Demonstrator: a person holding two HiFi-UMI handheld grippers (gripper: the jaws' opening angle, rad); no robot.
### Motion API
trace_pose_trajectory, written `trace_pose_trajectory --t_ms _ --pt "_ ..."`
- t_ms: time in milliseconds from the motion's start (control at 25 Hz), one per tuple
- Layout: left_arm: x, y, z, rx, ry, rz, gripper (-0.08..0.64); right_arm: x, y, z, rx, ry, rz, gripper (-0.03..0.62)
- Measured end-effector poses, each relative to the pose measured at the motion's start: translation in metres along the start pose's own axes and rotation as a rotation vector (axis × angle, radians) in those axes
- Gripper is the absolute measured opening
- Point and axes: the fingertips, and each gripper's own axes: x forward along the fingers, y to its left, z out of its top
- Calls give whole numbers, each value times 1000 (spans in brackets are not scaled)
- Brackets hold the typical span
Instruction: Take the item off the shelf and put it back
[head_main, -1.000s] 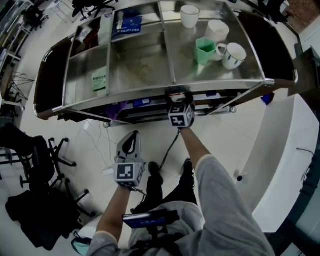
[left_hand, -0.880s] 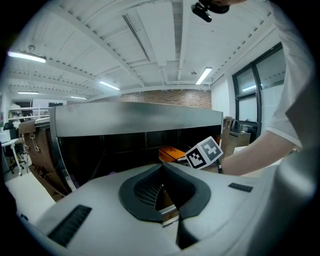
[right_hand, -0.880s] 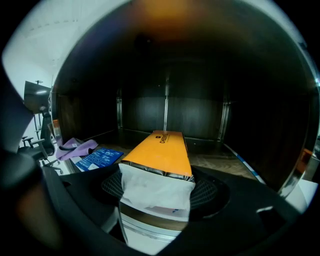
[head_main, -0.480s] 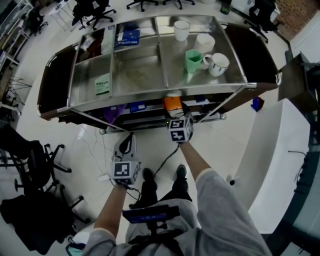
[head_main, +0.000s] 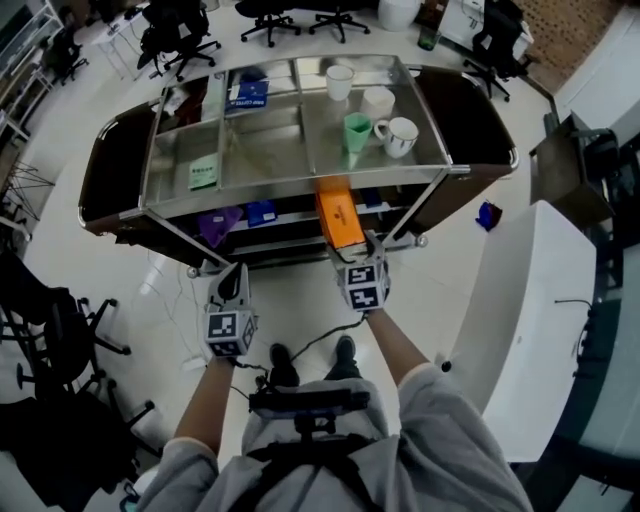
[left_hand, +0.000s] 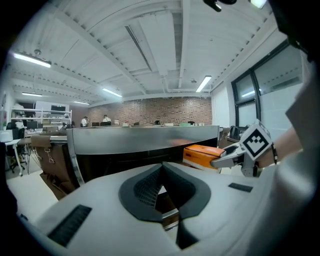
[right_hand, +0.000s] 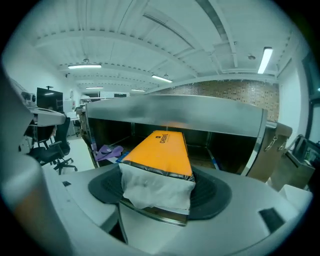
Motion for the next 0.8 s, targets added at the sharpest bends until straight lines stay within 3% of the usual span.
trace_pose_trajectory --t_ms 360,800 --pt "-21 12 13 -9 -31 26 8 -82 -10 4 -54 -33 -21 365" --pt "-43 25 14 -28 -46 46 8 -134 -4 -1 -18 -64 -22 365"
